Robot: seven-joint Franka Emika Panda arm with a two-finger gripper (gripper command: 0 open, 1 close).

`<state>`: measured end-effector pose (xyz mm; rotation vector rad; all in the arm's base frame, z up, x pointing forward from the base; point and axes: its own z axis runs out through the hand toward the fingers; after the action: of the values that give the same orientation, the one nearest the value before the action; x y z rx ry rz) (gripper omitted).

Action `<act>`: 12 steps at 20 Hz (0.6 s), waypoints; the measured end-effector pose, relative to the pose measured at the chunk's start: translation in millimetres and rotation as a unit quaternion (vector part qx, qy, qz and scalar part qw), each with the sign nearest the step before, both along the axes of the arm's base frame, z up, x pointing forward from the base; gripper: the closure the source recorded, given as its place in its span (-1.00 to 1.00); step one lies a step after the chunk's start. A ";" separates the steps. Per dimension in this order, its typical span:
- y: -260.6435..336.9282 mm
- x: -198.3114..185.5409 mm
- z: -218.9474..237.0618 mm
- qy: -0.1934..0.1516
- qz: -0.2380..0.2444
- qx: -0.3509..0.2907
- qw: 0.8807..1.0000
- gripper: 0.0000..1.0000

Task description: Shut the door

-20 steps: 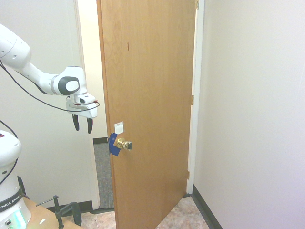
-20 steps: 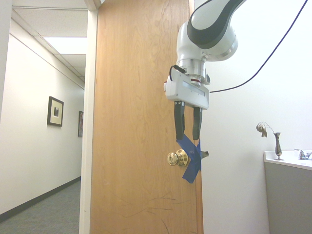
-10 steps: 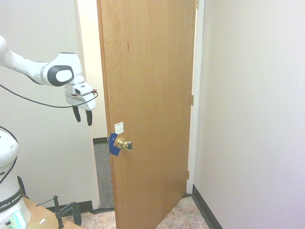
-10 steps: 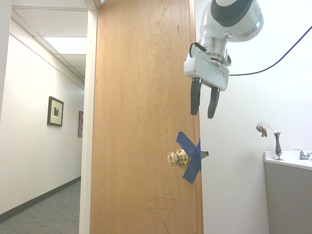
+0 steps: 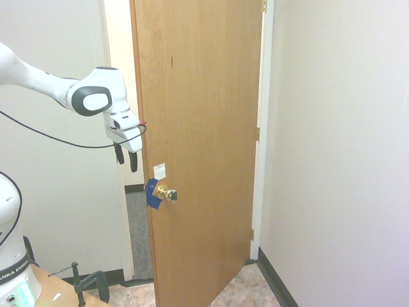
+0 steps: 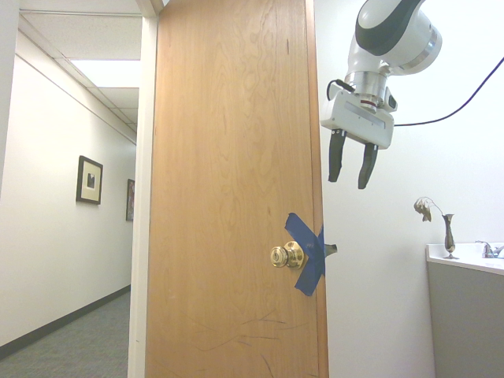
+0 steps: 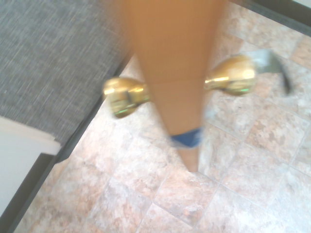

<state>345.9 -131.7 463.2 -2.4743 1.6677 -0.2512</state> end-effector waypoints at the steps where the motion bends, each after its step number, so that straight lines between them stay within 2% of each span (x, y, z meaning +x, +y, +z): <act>1: -8.6 -0.4 -1.1 0.001 -0.008 0.002 1.000 -1.00; 12: -86.2 20.1 -7.7 -0.003 -0.085 0.024 0.996 -1.00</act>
<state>366.0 -217.9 455.4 -2.2975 1.8617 -0.2365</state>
